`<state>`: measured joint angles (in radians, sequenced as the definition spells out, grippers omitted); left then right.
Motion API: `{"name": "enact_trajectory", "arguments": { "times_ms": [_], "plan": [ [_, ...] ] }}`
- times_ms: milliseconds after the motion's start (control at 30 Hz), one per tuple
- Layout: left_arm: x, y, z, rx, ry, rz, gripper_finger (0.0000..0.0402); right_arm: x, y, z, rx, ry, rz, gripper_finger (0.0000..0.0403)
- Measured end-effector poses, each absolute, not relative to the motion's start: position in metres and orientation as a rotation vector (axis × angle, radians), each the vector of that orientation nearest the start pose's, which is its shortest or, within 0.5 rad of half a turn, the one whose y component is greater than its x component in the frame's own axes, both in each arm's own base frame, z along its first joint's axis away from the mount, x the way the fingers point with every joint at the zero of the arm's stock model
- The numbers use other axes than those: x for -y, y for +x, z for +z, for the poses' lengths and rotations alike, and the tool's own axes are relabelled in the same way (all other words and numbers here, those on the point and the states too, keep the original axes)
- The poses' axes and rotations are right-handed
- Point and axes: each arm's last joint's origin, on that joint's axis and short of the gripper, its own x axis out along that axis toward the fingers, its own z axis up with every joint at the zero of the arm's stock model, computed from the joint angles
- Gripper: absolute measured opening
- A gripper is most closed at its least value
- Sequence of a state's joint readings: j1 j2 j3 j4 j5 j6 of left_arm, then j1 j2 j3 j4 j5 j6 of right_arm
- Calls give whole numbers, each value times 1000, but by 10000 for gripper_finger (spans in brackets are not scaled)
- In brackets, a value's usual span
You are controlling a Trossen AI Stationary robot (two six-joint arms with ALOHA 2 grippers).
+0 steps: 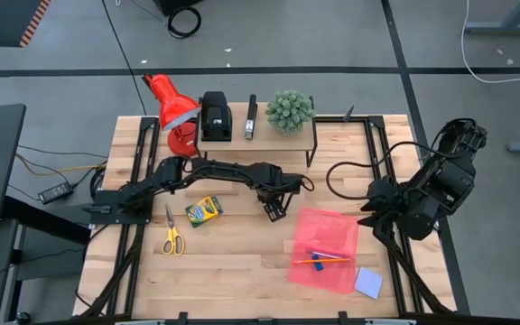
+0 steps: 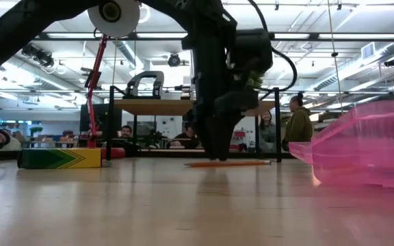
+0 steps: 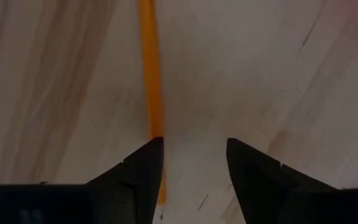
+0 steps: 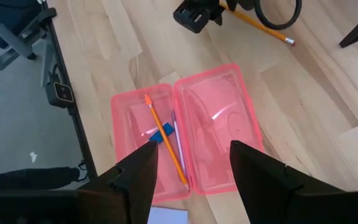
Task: Pack school essentials
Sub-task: Put the orange pencil into the pink supply box
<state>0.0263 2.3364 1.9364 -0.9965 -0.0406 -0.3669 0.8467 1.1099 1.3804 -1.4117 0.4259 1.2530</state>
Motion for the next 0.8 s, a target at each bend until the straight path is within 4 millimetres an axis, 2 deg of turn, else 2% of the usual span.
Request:
{"name": "enact_trajectory", "arguments": {
  "times_ms": [167,333,500,600,700,800],
  "plan": [
    [-12,464,181,-1329,-305,316,184,-113,116,378,-961,439,-224,206],
    [-14,461,182,-1352,-246,345,173,-112,117,378,-922,401,-238,206],
    [-20,462,163,-1406,-231,354,166,-111,117,378,-904,396,-249,206],
    [-21,463,163,-1397,-220,354,160,-111,117,378,-903,396,-249,206],
    [-22,466,153,-1387,-203,381,151,-111,117,378,-904,388,-245,206],
    [-23,467,141,-1394,-275,353,140,-111,117,378,-905,380,-241,206]
  ]
}}
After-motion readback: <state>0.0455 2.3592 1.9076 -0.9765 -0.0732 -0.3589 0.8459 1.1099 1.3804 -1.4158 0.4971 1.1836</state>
